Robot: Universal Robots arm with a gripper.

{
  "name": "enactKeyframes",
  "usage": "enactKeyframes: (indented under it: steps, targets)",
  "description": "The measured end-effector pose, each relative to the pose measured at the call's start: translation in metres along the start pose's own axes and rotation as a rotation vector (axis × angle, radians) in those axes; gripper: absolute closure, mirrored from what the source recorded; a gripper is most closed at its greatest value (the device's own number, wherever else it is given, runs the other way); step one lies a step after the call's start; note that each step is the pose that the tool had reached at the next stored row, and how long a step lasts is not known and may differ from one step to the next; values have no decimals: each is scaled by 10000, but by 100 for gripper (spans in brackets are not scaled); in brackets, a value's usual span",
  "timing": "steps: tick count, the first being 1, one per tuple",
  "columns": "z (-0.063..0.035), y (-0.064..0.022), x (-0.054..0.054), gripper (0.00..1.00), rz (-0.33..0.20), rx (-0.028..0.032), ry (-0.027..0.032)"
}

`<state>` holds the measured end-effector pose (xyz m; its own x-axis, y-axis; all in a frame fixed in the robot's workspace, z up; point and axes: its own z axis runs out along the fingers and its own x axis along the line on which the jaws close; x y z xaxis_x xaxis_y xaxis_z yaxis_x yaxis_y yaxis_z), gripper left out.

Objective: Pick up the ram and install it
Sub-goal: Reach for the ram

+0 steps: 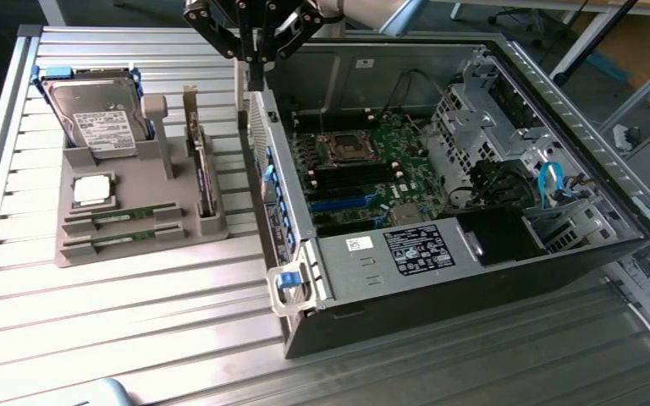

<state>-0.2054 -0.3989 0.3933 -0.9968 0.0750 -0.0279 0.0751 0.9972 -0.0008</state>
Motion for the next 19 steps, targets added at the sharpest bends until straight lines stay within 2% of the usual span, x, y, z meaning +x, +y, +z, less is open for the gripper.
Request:
enactKeyframes:
  steps: [19]
  targets:
    - [-5,-12,165,90,-3,103,-7]
